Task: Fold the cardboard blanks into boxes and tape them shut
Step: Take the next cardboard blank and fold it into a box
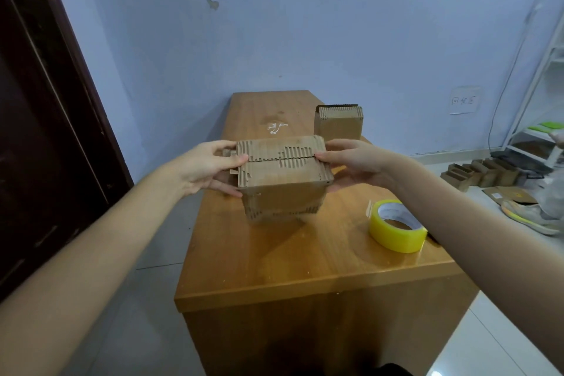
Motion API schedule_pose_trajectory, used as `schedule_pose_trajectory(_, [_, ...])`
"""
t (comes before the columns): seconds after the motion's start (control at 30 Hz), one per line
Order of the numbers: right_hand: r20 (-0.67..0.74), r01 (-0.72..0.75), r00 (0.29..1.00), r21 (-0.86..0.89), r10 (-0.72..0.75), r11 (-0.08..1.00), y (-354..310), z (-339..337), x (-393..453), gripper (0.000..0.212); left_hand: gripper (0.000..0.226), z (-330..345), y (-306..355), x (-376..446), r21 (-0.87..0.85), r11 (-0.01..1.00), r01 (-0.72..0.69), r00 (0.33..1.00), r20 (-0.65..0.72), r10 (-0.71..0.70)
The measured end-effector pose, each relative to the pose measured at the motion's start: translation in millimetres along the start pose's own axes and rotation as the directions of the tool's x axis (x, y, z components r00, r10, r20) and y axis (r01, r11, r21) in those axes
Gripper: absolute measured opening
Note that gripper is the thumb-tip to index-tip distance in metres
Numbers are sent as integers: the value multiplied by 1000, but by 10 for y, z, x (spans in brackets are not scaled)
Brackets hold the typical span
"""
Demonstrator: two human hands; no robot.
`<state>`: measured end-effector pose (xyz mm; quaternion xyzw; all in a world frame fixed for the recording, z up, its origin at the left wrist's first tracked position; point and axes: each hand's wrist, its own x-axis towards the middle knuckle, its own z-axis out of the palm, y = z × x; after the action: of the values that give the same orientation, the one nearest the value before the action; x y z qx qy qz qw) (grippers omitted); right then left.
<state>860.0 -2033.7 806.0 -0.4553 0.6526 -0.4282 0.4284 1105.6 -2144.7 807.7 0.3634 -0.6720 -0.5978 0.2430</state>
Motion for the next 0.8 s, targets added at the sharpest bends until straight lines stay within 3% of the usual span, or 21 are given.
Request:
schedule_pose_trajectory(0.17, [-26, 19, 1000, 130, -15, 991, 69, 20, -45, 46, 45, 121, -225, -56, -9, 970, -243, 964, -114, 240])
schedule_pose_trajectory(0.33, [-191, -26, 980, 178, 60, 984, 144, 93, 48, 61, 51, 249, -382, -54, 115, 884, -453, 862, -197, 467])
schedule_pose_trajectory(0.4, [-143, -68, 984, 232, 103, 970, 171, 75, 85, 59, 52, 277, -437, -46, 178, 832, -525, 809, -200, 553])
schedule_pose_trajectory(0.5, [77, -162, 986, 228, 149, 960, 255, 48, 73, 44, 54, 286, -550, -60, 298, 745, -597, 746, -135, 652])
schedule_pose_trajectory(0.6, [113, -152, 985, 202, 131, 968, 409, 43, 96, 60, 55, 278, -681, -39, 391, 674, -627, 707, -79, 703])
schedule_pose_trajectory(0.67, [133, -111, 987, 152, 91, 982, 533, 46, 129, 85, 65, 282, -802, 13, 370, 706, -604, 729, -102, 677])
schedule_pose_trajectory(0.73, [146, -90, 987, 144, 69, 985, 675, 62, 172, 108, 83, 286, -942, 47, 266, 815, -515, 809, -164, 565])
schedule_pose_trajectory(0.8, [127, -56, 991, 113, 41, 992, 810, 91, 195, 112, 98, 269, -1118, 70, 220, 869, -442, 867, -143, 477])
